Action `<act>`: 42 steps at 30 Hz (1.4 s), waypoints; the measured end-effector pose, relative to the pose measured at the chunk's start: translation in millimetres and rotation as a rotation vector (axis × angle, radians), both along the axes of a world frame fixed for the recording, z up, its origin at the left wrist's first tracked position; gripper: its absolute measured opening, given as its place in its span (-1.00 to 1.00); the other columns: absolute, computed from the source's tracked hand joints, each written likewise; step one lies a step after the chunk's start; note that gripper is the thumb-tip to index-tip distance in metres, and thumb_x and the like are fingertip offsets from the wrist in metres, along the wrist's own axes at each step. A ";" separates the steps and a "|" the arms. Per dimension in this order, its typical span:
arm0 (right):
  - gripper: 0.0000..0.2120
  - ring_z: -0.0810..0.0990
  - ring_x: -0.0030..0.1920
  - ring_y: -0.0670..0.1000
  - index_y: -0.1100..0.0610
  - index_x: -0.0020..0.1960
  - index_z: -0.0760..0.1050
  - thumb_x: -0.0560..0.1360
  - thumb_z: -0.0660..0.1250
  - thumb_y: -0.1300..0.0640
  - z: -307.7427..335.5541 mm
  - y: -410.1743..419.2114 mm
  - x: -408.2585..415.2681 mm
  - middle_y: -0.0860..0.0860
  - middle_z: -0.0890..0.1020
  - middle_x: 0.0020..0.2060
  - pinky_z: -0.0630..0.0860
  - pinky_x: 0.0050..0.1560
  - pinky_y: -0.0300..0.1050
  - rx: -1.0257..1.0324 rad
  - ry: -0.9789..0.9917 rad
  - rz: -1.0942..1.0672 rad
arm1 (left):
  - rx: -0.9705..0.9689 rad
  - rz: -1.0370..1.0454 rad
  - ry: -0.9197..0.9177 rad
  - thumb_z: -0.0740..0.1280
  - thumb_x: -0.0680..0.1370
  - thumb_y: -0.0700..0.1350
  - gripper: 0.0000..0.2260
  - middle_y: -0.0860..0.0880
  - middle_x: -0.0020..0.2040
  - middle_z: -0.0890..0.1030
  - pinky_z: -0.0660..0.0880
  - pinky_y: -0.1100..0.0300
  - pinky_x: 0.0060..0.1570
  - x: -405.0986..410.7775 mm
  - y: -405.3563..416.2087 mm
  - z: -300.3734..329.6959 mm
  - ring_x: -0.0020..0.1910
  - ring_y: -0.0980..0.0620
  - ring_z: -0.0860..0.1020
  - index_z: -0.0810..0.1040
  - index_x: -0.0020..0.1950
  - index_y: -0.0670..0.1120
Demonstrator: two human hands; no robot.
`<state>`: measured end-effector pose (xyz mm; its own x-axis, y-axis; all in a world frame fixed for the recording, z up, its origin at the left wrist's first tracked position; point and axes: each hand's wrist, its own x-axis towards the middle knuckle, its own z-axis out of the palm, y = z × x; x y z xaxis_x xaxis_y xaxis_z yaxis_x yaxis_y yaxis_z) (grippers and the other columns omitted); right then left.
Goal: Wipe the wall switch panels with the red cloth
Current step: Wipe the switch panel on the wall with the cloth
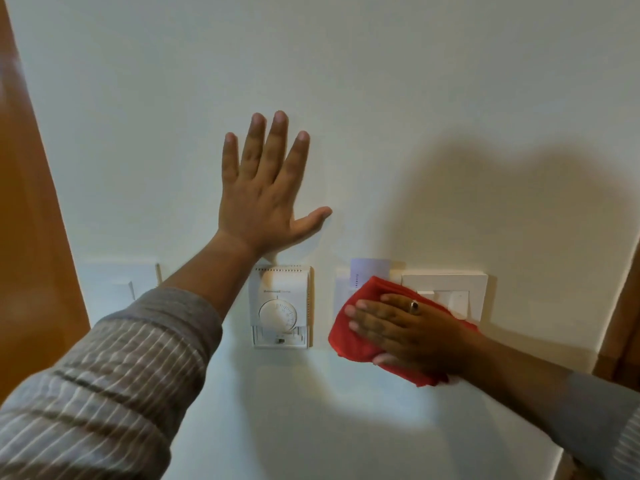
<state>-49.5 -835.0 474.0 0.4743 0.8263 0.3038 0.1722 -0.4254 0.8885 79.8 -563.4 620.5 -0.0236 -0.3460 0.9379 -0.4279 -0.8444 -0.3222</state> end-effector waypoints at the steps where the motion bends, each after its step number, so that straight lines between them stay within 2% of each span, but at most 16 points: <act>1: -0.34 -0.11 0.62 0.18 0.21 0.63 -0.04 0.70 0.04 -0.16 -0.3 2.8 1.8 0.18 -0.01 0.62 -0.17 0.61 0.10 0.008 -0.004 0.005 | -0.002 0.005 -0.002 0.10 0.52 0.47 -0.11 -0.29 0.63 0.19 0.06 -0.41 0.51 -0.6 -0.4 -0.8 0.60 -0.38 0.16 0.14 0.65 -0.11; 4: -0.32 -0.08 0.62 0.20 0.23 0.61 0.02 0.69 0.06 -0.20 2.6 27.5 13.8 0.19 0.09 0.59 -0.11 0.61 0.13 0.058 -0.031 0.047 | -0.012 0.015 -0.017 0.10 0.53 0.46 -0.12 -0.31 0.62 0.20 0.06 -0.41 0.51 -1.8 -3.8 -1.0 0.59 -0.40 0.18 0.17 0.64 -0.12; 7: -0.31 -0.02 0.62 0.21 0.25 0.61 0.04 0.69 0.05 -0.21 3.1 40.2 18.2 0.20 0.10 0.58 -0.08 0.61 0.14 0.112 -0.056 0.059 | -0.024 0.005 -0.009 0.10 0.53 0.47 -0.12 -0.30 0.62 0.20 0.05 -0.40 0.52 -2.4 -4.6 -2.5 0.60 -0.39 0.17 0.16 0.64 -0.12; 12: -0.26 0.00 0.61 0.23 0.25 0.60 0.08 0.66 0.12 -0.24 -11.0 49.9 18.7 0.21 0.13 0.56 -0.07 0.60 0.16 0.321 -0.178 0.020 | -0.024 0.000 0.001 0.08 0.53 0.48 -0.11 -0.29 0.64 0.17 0.02 -0.39 0.53 0.8 -3.6 -3.1 0.61 -0.38 0.14 0.11 0.66 -0.10; 16: -0.34 0.14 0.58 0.21 0.21 0.59 0.16 0.67 0.10 -0.21 2.9 37.8 16.6 0.17 0.17 0.55 -0.05 0.60 0.14 0.100 -0.032 0.076 | -0.029 -0.003 0.001 0.09 0.53 0.47 -0.12 -0.29 0.63 0.18 0.02 -0.38 0.53 -0.2 -4.5 -2.9 0.61 -0.38 0.14 0.12 0.65 -0.10; 18: -0.34 0.09 0.60 0.20 0.21 0.60 0.12 0.68 0.07 -0.20 14.9 28.9 14.1 0.15 0.13 0.57 -0.08 0.61 0.12 0.011 0.044 0.084 | -0.029 0.001 0.001 0.09 0.53 0.47 -0.12 -0.29 0.63 0.18 0.02 -0.39 0.53 -0.4 -4.7 -2.8 0.61 -0.39 0.14 0.12 0.65 -0.10; 20: -0.33 0.08 0.59 0.21 0.23 0.60 0.12 0.68 0.05 -0.21 18.5 25.3 12.7 0.17 0.14 0.56 -0.05 0.60 0.12 0.046 0.014 0.071 | -0.031 0.006 -0.009 0.10 0.53 0.47 -0.12 -0.30 0.63 0.19 0.03 -0.39 0.53 0.5 -4.6 -2.2 0.60 -0.39 0.15 0.13 0.65 -0.11; 24: -0.25 0.24 0.54 0.26 0.26 0.55 0.19 0.62 0.15 -0.29 -2.4 36.4 10.1 0.21 0.26 0.50 0.04 0.57 0.15 0.197 -0.144 -0.009 | -0.042 0.009 -0.020 0.12 0.52 0.46 -0.12 -0.31 0.62 0.21 0.05 -0.41 0.51 1.0 -6.6 -3.1 0.59 -0.40 0.18 0.17 0.64 -0.12; 26: -0.25 0.20 0.55 0.22 0.24 0.56 0.20 0.61 0.16 -0.29 -6.1 36.5 8.1 0.19 0.26 0.52 0.04 0.57 0.13 0.149 -0.102 0.014 | -0.054 0.017 -0.016 0.13 0.52 0.46 -0.12 -0.32 0.61 0.22 0.06 -0.42 0.51 0.1 -8.4 -4.7 0.58 -0.41 0.18 0.18 0.63 -0.13; 30: -0.32 0.12 0.60 0.13 0.18 0.61 0.12 0.66 0.11 -0.22 22.6 10.6 1.1 0.11 0.18 0.59 -0.04 0.60 0.05 -0.031 0.139 0.093 | -0.022 0.003 -0.011 0.10 0.53 0.46 -0.13 -0.33 0.61 0.21 0.04 -0.44 0.51 -2.9 -6.2 -3.0 0.59 -0.43 0.16 0.17 0.63 -0.13; 35: -0.27 0.15 0.58 0.18 0.22 0.59 0.13 0.64 0.12 -0.27 19.0 13.1 2.0 0.17 0.19 0.56 -0.05 0.59 0.09 0.058 0.031 0.096 | -0.034 0.029 -0.003 0.08 0.51 0.48 -0.11 -0.34 0.61 0.19 0.00 -0.42 0.52 3.2 -6.2 -5.0 0.59 -0.43 0.14 0.16 0.64 -0.12; 38: -0.24 0.12 0.57 0.24 0.27 0.58 0.14 0.65 0.03 -0.30 16.9 32.4 11.0 0.23 0.18 0.55 -0.02 0.59 0.15 0.056 -0.037 0.063 | -0.043 0.040 -0.029 0.09 0.50 0.48 -0.11 -0.35 0.60 0.22 0.02 -0.43 0.51 5.6 -8.9 -4.6 0.58 -0.44 0.16 0.19 0.62 -0.13; 42: -0.20 0.05 0.59 0.25 0.28 0.59 0.10 0.65 -0.03 -0.33 19.9 37.2 16.1 0.24 0.14 0.57 -0.03 0.59 0.15 0.028 0.002 0.065 | -0.043 0.051 -0.038 0.09 0.50 0.49 -0.10 -0.35 0.59 0.25 0.03 -0.42 0.51 6.9 -7.0 -3.3 0.57 -0.44 0.19 0.21 0.62 -0.12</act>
<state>-33.4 -797.8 493.9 0.4204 0.8465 0.3268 0.2017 -0.4384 0.8759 86.8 -570.4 617.2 -0.0430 -0.3070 0.9507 -0.3717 -0.8784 -0.3004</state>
